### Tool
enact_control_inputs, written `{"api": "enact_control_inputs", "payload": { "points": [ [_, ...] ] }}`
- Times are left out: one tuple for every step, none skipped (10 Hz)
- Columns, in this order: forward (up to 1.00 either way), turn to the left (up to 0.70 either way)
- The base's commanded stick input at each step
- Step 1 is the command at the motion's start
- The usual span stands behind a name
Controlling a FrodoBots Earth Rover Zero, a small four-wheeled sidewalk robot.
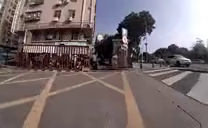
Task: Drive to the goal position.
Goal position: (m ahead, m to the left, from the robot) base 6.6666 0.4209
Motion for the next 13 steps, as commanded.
{"api": "enact_control_inputs", "payload": {
  "points": [
    [0.7, 0.0],
    [0.7, 0.0],
    [0.7, 0.0],
    [0.7, 0.0],
    [0.7, 0.0],
    [0.7, 0.0],
    [0.7, 0.0],
    [0.7, 0.0],
    [0.7, 0.0],
    [0.7, 0.0],
    [0.7, 0.0],
    [0.7, 0.01],
    [0.7, 0.04]
  ]
}}
